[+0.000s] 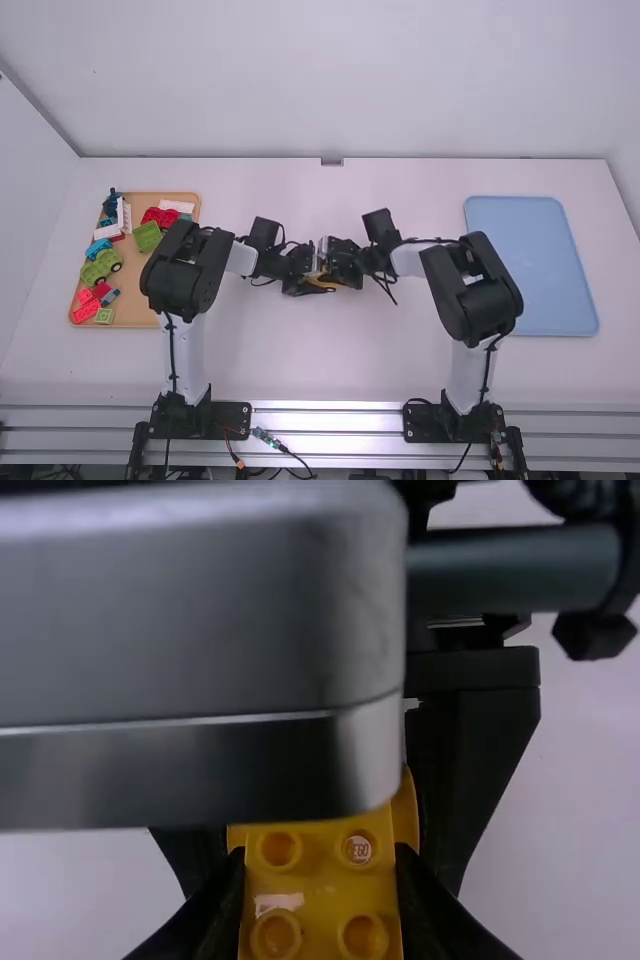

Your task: Assemble lego blocks to make yellow taxi

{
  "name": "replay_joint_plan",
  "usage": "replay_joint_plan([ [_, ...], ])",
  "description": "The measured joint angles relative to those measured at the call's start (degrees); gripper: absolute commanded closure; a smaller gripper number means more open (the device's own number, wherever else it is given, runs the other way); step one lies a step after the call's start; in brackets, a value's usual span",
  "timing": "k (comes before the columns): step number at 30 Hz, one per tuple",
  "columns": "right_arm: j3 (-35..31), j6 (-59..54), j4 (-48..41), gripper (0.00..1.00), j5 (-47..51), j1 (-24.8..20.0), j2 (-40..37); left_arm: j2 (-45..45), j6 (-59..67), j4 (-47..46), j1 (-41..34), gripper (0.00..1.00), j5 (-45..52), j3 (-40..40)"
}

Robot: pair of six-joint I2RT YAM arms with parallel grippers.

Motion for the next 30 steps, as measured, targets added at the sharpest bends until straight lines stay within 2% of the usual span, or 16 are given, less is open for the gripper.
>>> replay_joint_plan([
  [13,0.5,-0.2,-0.7,0.99,0.5,0.5,0.0,0.0,-0.6,0.0,0.0,0.98,-0.1,0.0],
  [23,1.6,-0.7,-3.2,0.9,1.2,0.5,0.0,0.0,-0.6,0.0,0.0,0.98,-0.2,0.0],
  [27,2.9,-1.1,-5.9,0.8,1.9,0.6,0.0,0.0,-0.6,0.1,0.0,0.98,-0.2,0.0],
  [30,3.2,-1.3,-6.5,0.77,2.2,0.7,0.0,0.0,-0.6,0.0,0.0,0.98,-0.2,0.0],
])
